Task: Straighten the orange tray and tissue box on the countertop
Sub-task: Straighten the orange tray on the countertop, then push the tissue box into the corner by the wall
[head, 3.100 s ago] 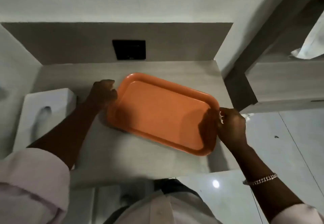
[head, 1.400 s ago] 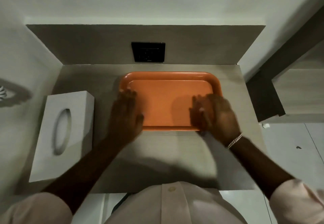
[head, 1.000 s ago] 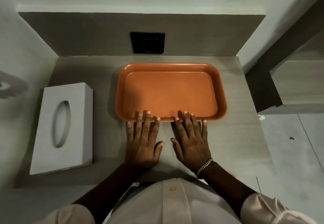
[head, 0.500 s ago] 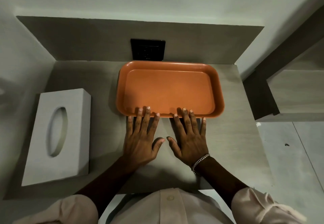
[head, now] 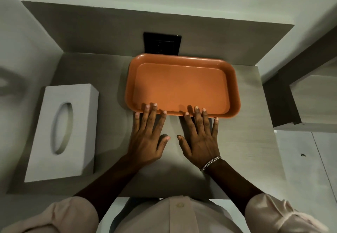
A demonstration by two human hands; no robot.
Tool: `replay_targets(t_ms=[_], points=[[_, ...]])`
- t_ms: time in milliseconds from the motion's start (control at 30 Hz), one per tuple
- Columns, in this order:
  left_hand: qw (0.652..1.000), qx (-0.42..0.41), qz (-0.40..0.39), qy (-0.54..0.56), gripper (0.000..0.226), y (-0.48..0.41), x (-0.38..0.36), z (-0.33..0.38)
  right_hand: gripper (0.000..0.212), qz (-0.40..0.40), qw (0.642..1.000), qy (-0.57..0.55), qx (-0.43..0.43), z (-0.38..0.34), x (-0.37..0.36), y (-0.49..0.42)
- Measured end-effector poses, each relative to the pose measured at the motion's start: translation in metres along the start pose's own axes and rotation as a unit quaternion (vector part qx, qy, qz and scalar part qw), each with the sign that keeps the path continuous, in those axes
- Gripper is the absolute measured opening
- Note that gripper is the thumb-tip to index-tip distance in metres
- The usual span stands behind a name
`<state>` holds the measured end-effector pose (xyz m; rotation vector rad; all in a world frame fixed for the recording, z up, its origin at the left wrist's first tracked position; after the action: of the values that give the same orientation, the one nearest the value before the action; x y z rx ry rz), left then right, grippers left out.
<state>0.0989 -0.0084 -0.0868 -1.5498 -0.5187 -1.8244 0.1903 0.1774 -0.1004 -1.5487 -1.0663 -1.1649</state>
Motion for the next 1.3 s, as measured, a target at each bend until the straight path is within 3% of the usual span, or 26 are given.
replay_targets(t_ms=[167,400,567,667,900,1100,1300], points=[[0.996,0.053,0.064,0.044,0.074,0.027,0.026,-0.010,0.079,0.015,0.993,-0.055,0.102,-0.024,0.009,0.007],[0.979,0.145,0.143,-0.010,0.073,0.077,0.064,-0.027,0.084,-0.018,0.961,-0.121,0.250,-0.080,0.013,0.003],[0.952,0.283,0.098,-0.060,0.081,0.103,0.078,-0.046,0.072,-0.052,0.933,-0.112,0.337,-0.111,0.003,-0.010],[0.925,0.368,0.068,-0.063,0.085,0.115,0.080,-0.055,0.074,-0.096,0.922,-0.087,0.365,-0.126,-0.003,-0.021],[0.885,0.459,0.057,-0.043,0.102,0.132,0.081,-0.081,0.081,-0.154,0.895,-0.045,0.416,-0.151,-0.014,-0.039],[0.852,0.519,0.054,-0.034,0.122,0.116,0.085,-0.099,0.088,-0.172,0.888,-0.016,0.426,-0.159,-0.021,-0.050],[0.841,0.533,0.077,-0.046,0.118,0.108,0.086,-0.107,0.088,-0.167,0.887,-0.016,0.430,-0.159,-0.023,-0.052]])
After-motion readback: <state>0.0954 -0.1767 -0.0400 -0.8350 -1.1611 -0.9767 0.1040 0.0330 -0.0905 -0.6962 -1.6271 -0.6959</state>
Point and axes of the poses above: each hand's wrist, its own y-axis away from the middle knuckle, its own x-axis out of the back of the hand, z = x × y, the point moved 1 cm from there along -y, towards the middle knuckle, and after that the axes turned 2 degrees about z, right-handed, at the moved point
